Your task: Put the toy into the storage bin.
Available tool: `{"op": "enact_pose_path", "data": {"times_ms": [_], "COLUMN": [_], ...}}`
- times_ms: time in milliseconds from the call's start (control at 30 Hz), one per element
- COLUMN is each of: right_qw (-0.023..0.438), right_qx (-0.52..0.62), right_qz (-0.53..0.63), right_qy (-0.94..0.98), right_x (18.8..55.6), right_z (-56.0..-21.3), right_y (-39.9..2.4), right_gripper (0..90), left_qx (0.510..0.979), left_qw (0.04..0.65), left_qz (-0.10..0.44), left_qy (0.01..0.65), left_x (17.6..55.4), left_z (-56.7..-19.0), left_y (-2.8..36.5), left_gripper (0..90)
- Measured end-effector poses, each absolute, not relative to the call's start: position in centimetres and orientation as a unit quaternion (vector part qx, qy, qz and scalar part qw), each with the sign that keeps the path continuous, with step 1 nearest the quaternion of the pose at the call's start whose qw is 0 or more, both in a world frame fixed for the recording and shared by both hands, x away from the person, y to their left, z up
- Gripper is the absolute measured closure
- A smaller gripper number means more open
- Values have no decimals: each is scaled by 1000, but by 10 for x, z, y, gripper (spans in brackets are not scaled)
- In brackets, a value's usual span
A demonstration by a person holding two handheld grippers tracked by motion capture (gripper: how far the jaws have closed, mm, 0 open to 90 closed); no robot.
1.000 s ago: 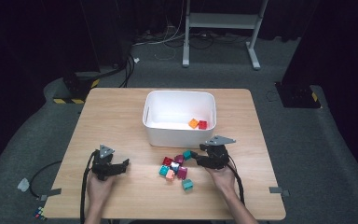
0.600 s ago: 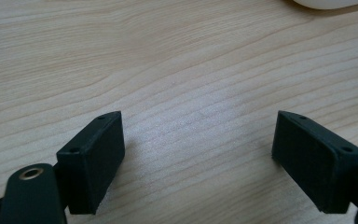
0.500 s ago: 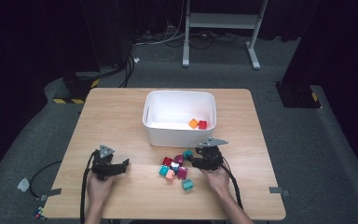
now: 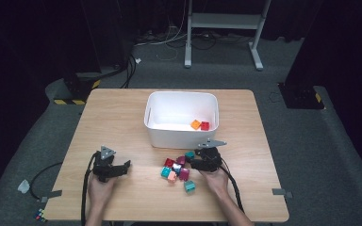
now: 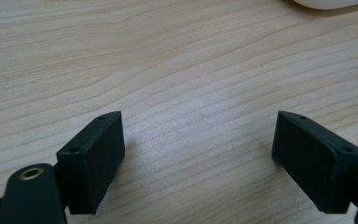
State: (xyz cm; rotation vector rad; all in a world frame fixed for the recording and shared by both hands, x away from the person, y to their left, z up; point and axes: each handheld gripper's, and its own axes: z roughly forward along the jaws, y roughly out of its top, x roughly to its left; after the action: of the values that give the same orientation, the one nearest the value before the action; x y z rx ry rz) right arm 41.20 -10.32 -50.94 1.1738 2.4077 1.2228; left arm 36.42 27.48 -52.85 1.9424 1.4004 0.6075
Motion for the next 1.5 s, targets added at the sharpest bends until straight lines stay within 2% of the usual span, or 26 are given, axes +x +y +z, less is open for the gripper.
{"op": "enact_pose_path", "data": {"times_ms": [467, 967, 1500], "right_qw": [103, 128, 131], "right_qx": [399, 393, 382], "right_qz": [396, 386, 385], "right_qy": [821, 825, 830], "right_x": [418, 414, 407], "right_z": [-516, -518, -513], "right_y": [-92, -92, -103], "right_gripper": [460, 580, 587], "left_qx": [742, 743, 743], "left_qw": [329, 329, 329], "left_qz": [232, 232, 232], "left_qy": [535, 535, 535], "left_x": [364, 364, 364], "left_z": [-529, -529, -529], "left_y": [275, 275, 275], "left_gripper": [171, 171, 171]}}
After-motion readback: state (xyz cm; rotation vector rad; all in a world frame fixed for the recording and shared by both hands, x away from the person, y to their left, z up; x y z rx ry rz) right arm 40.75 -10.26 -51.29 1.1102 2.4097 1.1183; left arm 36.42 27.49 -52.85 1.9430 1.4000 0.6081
